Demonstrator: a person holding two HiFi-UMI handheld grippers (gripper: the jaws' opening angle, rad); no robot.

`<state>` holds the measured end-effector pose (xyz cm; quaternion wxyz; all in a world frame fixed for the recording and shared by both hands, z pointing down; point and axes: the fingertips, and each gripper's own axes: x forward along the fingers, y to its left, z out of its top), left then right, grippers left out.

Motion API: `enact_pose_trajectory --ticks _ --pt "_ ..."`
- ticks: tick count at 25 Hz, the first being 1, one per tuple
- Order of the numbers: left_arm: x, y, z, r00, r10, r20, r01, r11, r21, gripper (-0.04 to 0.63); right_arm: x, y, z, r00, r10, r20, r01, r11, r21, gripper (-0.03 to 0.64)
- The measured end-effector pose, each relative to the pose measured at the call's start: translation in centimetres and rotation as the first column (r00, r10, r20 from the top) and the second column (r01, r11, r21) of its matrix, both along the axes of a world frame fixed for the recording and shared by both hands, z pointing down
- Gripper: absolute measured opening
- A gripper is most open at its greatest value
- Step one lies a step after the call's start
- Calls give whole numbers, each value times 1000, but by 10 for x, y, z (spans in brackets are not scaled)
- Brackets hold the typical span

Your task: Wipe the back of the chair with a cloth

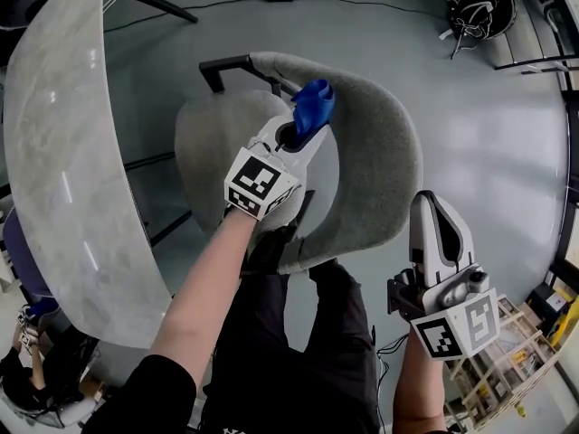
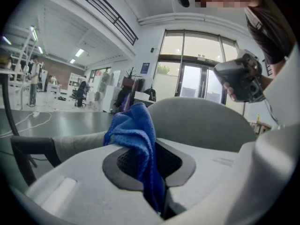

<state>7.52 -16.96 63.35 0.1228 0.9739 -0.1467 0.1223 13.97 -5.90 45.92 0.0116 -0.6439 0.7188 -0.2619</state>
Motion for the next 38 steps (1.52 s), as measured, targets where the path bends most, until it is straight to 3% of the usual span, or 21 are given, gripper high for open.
enact_pose_trajectory --ticks 4,9,16,25,38 --pt "13 -37 15 996 -83 22 82 995 55 57 6 -8 7 1000 6 -12 -6 1000 10 14" --pt "32 -34 20 997 -75 -7 75 996 53 57 13 -15 14 1000 19 -17 -19 1000 6 14" --pt "52 28 9 995 101 -25 -100 994 38 57 13 -10 17 999 20 25 -20 1000 -20 14" --pt "56 110 -7 974 223 -43 -226 973 -56 57 14 16 3 999 21 45 -19 999 -39 14" --pt "47 198 -36 947 322 18 -317 939 -136 57 23 56 -40 999 -3 51 4 1000 -30 14"
